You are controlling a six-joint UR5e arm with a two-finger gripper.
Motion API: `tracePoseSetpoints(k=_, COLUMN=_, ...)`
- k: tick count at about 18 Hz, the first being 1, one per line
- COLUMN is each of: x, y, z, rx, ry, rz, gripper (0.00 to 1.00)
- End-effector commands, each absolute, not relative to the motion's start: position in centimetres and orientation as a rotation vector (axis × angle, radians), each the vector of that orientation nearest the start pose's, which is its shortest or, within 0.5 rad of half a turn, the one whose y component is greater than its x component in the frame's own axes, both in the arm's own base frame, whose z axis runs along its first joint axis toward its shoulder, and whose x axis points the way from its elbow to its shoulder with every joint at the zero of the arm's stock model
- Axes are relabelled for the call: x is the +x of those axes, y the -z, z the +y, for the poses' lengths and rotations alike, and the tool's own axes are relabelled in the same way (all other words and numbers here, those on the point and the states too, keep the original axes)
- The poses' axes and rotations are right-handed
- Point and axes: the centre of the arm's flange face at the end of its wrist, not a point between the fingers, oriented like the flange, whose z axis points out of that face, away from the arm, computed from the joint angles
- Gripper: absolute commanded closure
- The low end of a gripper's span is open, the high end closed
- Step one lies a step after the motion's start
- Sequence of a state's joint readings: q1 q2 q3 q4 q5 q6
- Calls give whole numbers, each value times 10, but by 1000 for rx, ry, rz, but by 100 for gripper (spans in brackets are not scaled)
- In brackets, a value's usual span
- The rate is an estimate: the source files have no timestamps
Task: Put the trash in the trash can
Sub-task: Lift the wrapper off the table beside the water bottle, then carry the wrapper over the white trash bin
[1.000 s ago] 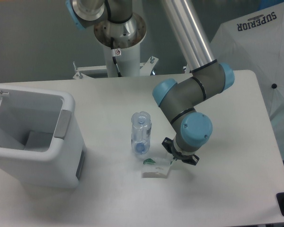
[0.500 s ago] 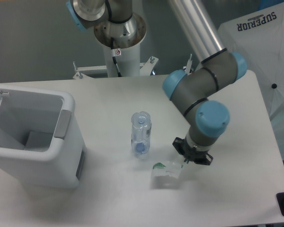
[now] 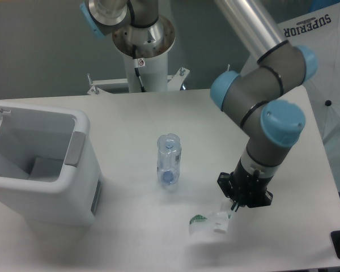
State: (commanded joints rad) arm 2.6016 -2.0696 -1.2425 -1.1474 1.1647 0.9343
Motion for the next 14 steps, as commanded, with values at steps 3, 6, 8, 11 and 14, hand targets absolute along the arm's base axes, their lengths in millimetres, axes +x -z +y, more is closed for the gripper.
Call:
tracePoseSetpoints(k=3, x=-496, y=-461, z=509, rx=-2548, ry=29, rz=-62, gripper=100)
tracePoseSetpoints(k=6, x=-476, y=-493, z=512, rx=-2462, ry=65, rz=-62, gripper=100)
tracePoseSetpoints(k=8, x=-460, y=-511, z=515, rx=-2422, ry=80, rz=-43, gripper=100)
tracePoseSetpoints(k=11, x=-421, y=-532, z=532, rx=-2383, ry=110, rz=19, gripper=100)
tracePoseSetpoints(k=14, x=-369, y=-552, z=547, rx=-2345, ry=149, rz=103, gripper=100)
